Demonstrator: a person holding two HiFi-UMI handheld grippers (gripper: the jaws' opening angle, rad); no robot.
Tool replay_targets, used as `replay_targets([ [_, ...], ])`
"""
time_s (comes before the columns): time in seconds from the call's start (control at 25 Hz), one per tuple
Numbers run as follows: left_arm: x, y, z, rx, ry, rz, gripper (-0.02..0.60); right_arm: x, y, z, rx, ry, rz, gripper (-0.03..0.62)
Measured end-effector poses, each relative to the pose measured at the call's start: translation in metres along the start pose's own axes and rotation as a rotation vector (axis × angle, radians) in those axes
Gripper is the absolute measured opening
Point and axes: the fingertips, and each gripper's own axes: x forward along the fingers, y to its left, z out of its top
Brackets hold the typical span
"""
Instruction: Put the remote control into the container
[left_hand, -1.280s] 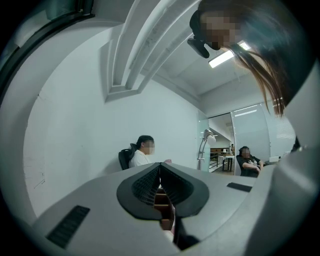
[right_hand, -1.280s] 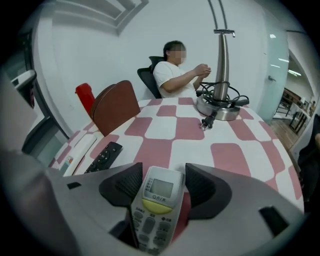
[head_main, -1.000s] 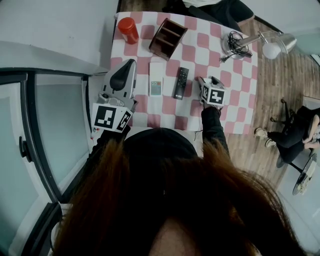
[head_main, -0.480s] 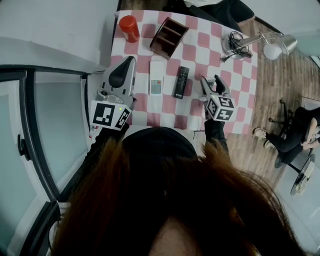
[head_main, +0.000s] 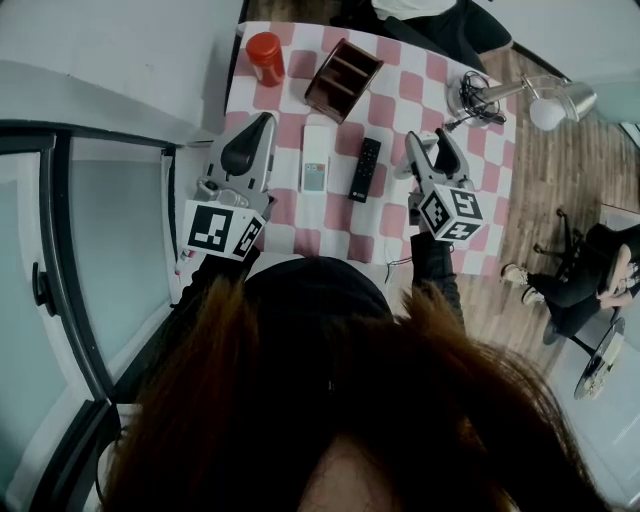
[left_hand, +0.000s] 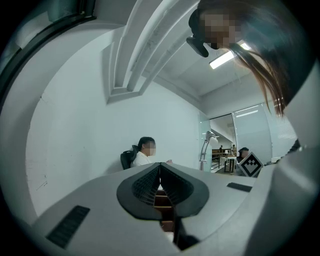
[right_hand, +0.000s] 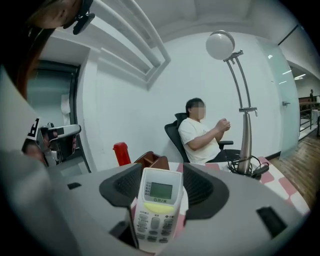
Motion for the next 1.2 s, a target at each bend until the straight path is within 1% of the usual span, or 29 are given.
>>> replay_targets([
  [0.36,-0.003,0.008,-0.002,0.0,0.0,0.04,0.009,0.057,0.026,0.064,-0.02,-0.127,0.071,0.253],
  [0.56,-0.004,0.011,-0.003,-0.002,0.001,0.062,0.009,0.091,0.035,0.097,-0.008,-0.194,0.084,0.253],
  [0.88,-0.003,0.009,-0.001,-0.008,-0.013,0.069,0.009,0.145,0.031,0.122,0.081,-0.278,0.046,0.253],
  [1.0,-0.001,0.008,0.0,-0.009,-0.02,0.068,0.009,0.165,0.027,0.125,0.118,-0.287,0.026,0.253],
  [1.2,-0.005,0.01,-0.002,-0.014,-0.016,0.079,0.009,0.192,0.017,0.12,0.215,-0.293,-0.028,0.253],
])
